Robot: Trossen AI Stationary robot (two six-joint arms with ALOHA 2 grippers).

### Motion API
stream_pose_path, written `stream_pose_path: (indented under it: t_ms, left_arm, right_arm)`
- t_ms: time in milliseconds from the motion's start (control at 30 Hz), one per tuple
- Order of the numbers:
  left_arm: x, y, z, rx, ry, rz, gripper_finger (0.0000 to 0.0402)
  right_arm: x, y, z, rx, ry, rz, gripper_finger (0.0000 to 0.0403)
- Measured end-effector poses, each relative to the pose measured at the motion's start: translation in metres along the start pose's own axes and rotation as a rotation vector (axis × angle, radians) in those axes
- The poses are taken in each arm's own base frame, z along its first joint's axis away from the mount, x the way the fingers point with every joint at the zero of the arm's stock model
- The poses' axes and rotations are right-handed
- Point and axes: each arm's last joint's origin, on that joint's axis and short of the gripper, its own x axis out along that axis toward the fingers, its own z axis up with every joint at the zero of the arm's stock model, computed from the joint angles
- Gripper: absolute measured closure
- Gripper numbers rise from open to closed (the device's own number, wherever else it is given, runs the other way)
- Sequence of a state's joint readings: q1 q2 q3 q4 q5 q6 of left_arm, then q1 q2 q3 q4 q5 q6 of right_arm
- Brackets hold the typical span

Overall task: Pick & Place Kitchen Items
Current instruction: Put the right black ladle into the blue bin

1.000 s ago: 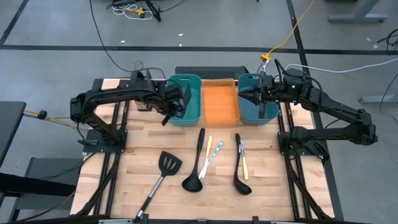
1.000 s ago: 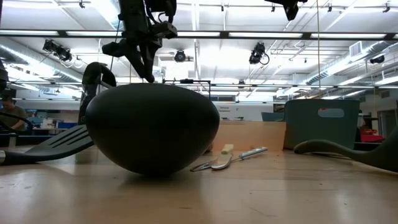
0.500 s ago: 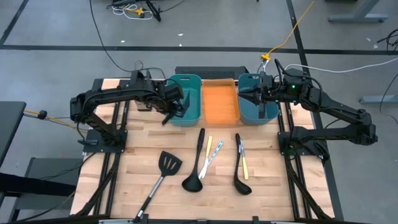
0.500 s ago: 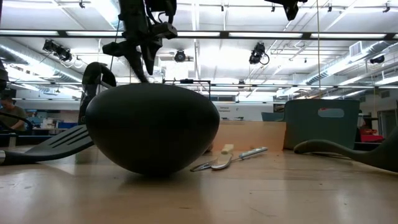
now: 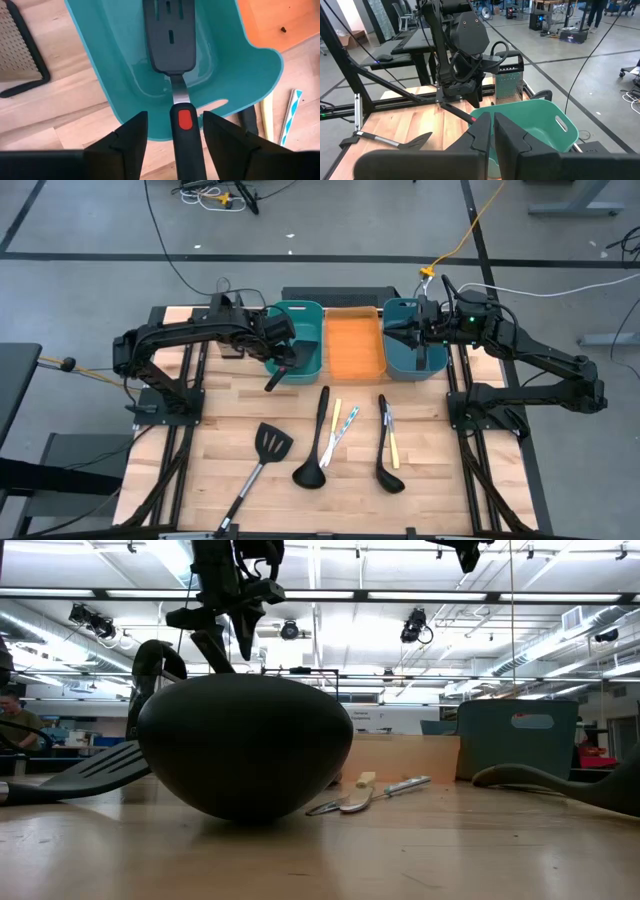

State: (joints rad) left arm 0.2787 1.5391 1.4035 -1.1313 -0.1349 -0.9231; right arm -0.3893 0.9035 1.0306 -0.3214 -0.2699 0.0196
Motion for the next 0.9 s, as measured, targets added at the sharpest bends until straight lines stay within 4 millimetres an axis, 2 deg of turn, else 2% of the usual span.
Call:
stream_pose_path:
  t_ms: [300, 533, 900]
  left_arm:
    - [-0.03, -0.011, 0.01, 0.06, -0.076, -0.085, 0.0197]
    - [-0.059, -0.027, 0.008, 0.196, -0.224, -0.117, 0.0198]
    - [-0.077, -0.054, 0.001, 0.477, -0.461, -0.18, 0.0199]
  right_arm:
    - [0.0, 0.0, 0.0, 0.001, 0.0, 0.0, 0.0376]
    - [0.0, 0.0, 0.0, -0.002, 0.0, 0.0, 0.0376]
    - [0.0, 0.0, 0.0, -0.002, 0.0, 0.0, 0.0376]
